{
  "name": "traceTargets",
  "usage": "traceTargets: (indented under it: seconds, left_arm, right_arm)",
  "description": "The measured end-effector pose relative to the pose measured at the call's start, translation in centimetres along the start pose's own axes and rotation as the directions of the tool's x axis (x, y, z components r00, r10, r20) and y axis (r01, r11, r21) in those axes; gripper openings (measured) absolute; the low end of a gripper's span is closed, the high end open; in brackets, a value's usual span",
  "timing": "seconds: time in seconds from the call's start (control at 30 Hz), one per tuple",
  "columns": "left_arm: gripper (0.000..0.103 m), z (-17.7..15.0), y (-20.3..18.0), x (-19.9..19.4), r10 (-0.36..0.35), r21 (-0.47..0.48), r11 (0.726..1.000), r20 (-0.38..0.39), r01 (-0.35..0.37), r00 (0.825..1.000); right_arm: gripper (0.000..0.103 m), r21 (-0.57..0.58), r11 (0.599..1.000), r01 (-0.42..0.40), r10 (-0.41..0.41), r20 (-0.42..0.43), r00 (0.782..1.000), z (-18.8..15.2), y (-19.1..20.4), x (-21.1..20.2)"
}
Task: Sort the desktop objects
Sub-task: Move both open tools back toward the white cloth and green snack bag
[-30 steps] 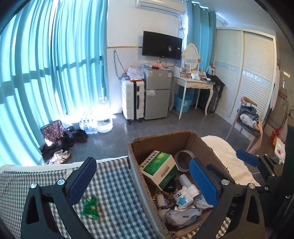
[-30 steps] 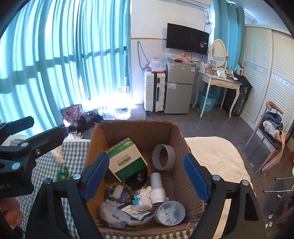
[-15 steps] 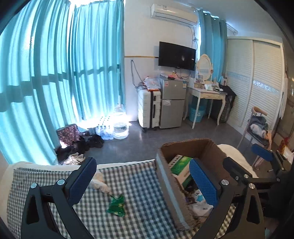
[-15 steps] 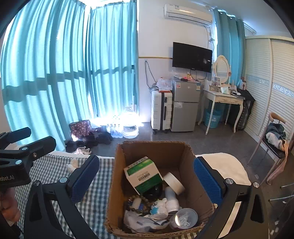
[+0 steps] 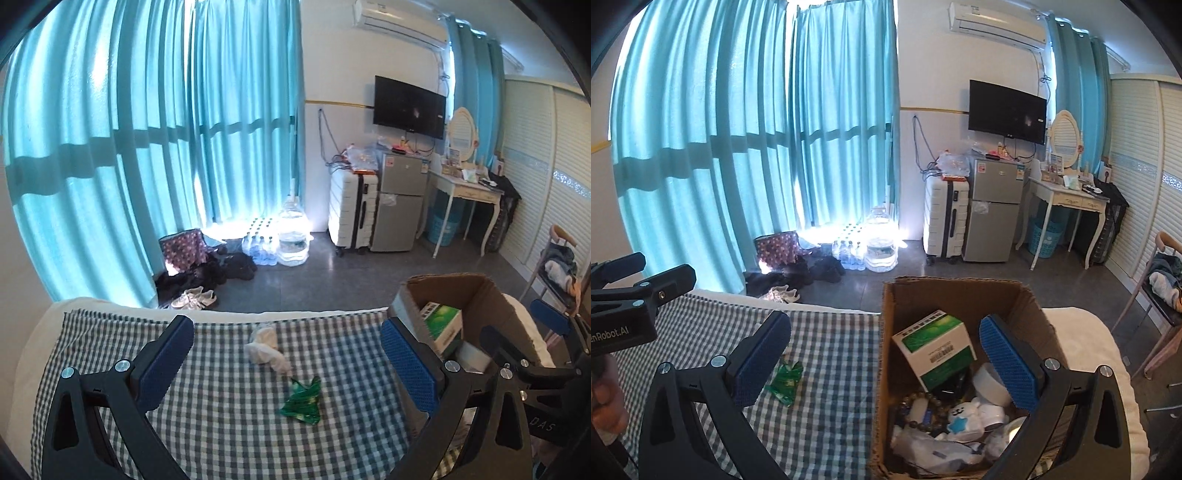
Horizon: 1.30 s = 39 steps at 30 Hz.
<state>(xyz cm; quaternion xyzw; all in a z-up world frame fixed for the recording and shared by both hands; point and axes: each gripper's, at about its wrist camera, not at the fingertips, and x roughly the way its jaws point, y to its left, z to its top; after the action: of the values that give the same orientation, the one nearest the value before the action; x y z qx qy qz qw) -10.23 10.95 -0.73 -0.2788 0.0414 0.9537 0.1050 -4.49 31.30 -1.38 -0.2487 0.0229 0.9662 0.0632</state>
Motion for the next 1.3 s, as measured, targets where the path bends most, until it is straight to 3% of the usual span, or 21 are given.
traceTargets:
  seconds: [0.67,0.87,1.07,1.3]
  left_arm:
    - [0.103,-3.3,4.7,5.8,0.096,-0.003,0.995,-0.115,-0.097,0.989]
    - [0.103,-3.8,5.9,8.0,0.103,-0.018,0.994,-0.142,-0.107,0.984]
    - [0.103,-4.6,6.7,10.2,0.091,-0.023,0.995,-0.182,-0.096,0.979]
    - [0.103,-5.4,7.2,12.9,0.095,-0.005,0.995,-0.212,-0.098,0.973]
  right_arm:
    - [0.103,-0.027,0.992,-0.123,0.118,-0.139,0.983,-3.1,6.1,6.8]
    - [0.103,-0.022,0.992,-0.127,0.122,-0.168,0.978,-3.7,6.6,8.7]
    - [0.103,-0.101,0.985,-0.139,0.12,-0.176,0.977,-5.0,8.1,10.1]
    - [0.103,-0.112,0.98,-0.167,0.137,-0.242,0.961,-6.2,9.7,12.8]
